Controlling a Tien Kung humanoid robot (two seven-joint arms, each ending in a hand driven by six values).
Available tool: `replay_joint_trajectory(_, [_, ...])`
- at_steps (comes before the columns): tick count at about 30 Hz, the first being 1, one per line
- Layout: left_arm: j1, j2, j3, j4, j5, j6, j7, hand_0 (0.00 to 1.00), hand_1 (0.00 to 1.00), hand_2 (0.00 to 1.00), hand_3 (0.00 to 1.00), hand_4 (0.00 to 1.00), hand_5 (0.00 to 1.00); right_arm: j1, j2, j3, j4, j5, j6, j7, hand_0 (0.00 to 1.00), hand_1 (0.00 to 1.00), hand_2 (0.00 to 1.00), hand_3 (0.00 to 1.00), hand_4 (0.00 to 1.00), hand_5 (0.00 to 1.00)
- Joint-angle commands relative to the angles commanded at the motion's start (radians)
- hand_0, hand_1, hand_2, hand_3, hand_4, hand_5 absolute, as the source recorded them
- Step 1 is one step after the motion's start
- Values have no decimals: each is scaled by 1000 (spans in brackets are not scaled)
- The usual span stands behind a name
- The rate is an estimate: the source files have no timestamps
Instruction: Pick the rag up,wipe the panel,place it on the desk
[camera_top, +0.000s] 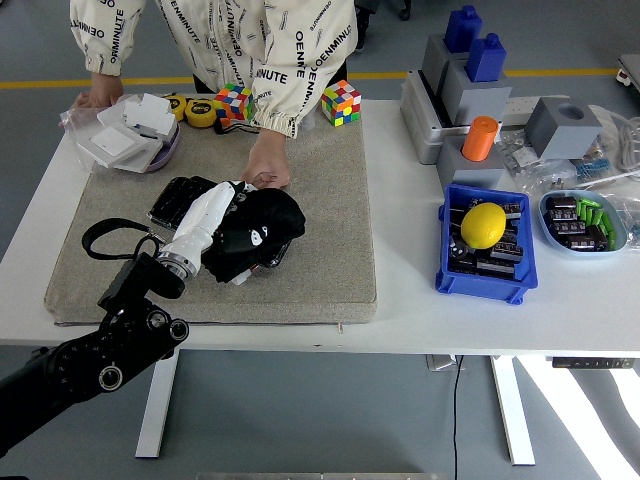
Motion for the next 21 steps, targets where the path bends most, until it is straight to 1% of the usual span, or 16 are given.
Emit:
replay_joint_trajectory(5, [-3,-7,-49,61,5,3,-10,179,194,227,558,619,2,2,2,-2,0,2,0,0,532,553,488,521,882,344])
replay_joint_trajectory(6, [-5,-10,-64,85,7,4,-12,179,194,227,559,619,2,2,3,-2,0,2,0,0,532,553,488,521,882,344])
replay_joint_trajectory(8, [-7,-13,-80,108,10,6,-15,179,194,227,559,619,2,2,3,-1,0,2,0,0,532,553,488,521,882,344])
replay_joint_trajectory(11, [-13,-20,-125,162,16,13,-21,179,194,227,559,619,2,2,2,3,0,0,0,0,532,553,488,521,882,344])
replay_joint_trajectory(12, [-14,-21,-131,168,18,13,-21,179,194,227,559,619,2,2,2,3,0,0,0,0,532,552,488,521,882,344])
replay_joint_trajectory(16, [-24,-25,-189,234,30,15,-31,179,194,227,559,619,2,2,1,4,0,0,0,1,532,552,488,521,882,344])
replay_joint_trajectory(21, [-34,-26,-241,297,43,15,-34,178,194,228,559,619,2,2,1,1,0,2,0,0,532,552,488,520,882,344])
